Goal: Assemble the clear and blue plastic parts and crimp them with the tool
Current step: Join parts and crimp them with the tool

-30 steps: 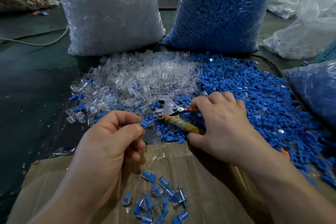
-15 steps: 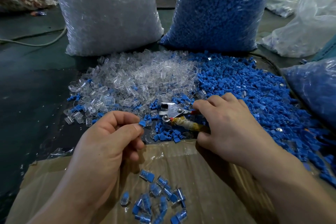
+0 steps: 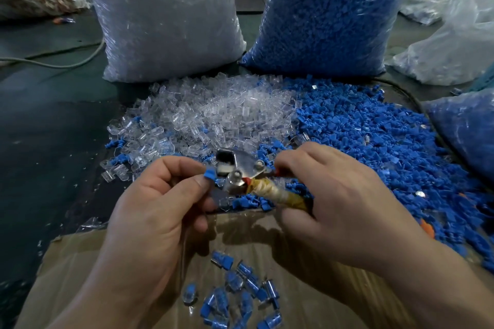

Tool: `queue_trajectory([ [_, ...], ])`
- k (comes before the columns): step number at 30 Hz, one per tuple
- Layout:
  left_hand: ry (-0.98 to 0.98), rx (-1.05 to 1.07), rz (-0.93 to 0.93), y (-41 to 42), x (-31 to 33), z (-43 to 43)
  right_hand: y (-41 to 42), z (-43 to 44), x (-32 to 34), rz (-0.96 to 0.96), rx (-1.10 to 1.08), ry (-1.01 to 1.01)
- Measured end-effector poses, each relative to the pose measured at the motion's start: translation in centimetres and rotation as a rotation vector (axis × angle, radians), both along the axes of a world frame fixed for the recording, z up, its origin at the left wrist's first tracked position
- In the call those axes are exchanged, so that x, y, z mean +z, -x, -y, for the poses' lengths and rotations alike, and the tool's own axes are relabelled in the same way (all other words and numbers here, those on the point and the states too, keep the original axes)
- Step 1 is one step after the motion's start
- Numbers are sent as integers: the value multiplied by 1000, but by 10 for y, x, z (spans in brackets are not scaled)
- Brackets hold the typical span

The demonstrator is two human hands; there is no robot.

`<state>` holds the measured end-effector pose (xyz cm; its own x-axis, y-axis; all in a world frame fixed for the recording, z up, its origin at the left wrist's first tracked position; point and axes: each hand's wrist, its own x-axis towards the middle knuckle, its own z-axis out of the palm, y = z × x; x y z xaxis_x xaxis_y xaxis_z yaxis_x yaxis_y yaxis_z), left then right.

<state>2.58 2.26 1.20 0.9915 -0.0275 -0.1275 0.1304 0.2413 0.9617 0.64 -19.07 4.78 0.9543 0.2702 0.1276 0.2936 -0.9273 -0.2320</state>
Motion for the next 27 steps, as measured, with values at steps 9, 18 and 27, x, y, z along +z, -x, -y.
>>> queue_trajectory([
  [9, 22, -13, 42, 6, 9, 3, 2, -5, -1, -21, 35, -31],
  [18, -82, -4, 139, 7, 6, 5, 1, -6, -3, -9, 42, 4],
  [27, -149, 5, 200, 8, 2, 2, -1, -7, 0, -19, 35, -16],
])
